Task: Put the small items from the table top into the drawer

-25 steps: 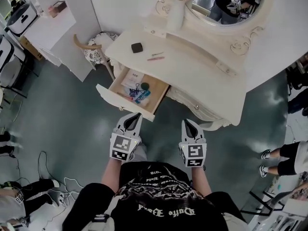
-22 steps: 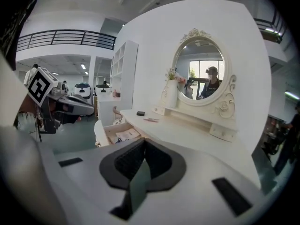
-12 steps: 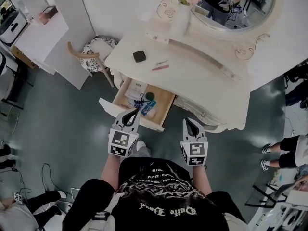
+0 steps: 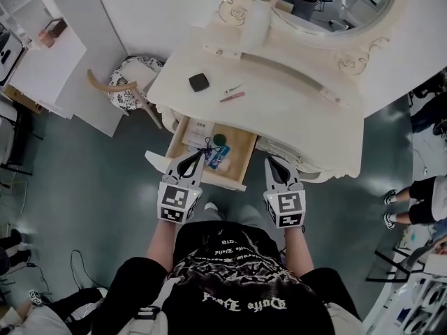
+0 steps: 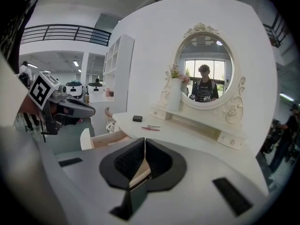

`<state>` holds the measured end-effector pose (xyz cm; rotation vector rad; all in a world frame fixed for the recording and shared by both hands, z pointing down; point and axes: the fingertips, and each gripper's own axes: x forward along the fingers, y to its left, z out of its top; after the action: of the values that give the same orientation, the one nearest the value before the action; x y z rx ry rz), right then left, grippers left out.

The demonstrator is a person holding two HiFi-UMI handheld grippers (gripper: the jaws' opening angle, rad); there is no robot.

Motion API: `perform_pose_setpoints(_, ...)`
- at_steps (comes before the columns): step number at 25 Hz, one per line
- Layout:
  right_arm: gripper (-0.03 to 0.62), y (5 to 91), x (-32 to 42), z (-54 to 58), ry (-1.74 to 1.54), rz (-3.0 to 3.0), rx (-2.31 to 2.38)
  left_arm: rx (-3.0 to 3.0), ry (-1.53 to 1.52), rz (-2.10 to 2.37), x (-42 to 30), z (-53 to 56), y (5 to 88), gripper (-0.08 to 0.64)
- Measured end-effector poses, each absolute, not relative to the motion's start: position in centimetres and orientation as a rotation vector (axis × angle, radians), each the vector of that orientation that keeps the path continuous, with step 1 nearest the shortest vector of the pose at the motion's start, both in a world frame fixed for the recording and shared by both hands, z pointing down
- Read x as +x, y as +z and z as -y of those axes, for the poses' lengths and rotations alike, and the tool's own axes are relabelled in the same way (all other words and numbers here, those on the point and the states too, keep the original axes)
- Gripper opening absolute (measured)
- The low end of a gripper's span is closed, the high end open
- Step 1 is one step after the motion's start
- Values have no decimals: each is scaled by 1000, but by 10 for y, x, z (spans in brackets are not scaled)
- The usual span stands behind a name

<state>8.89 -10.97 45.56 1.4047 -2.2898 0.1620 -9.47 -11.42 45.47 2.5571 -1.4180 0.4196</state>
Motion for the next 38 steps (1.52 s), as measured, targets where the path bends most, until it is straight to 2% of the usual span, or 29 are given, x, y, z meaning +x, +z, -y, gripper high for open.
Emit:
perform_pose_setpoints(27, 15, 444, 63, 249, 33, 2461, 1039, 2289, 379, 1650, -97, 169, 467, 15)
perform_pose_setpoints(29, 28, 444, 63, 262, 37, 2481, 997, 2264, 371, 1654, -96, 173, 471, 15)
perform_pose_setpoints(32, 101, 446, 60, 282, 41, 2491, 930, 2236, 363, 1670, -94, 180, 473, 15)
perform_pose_setpoints(38, 103, 446, 47, 313, -18, 2527, 818, 2157, 357, 1731, -98, 186, 477, 15)
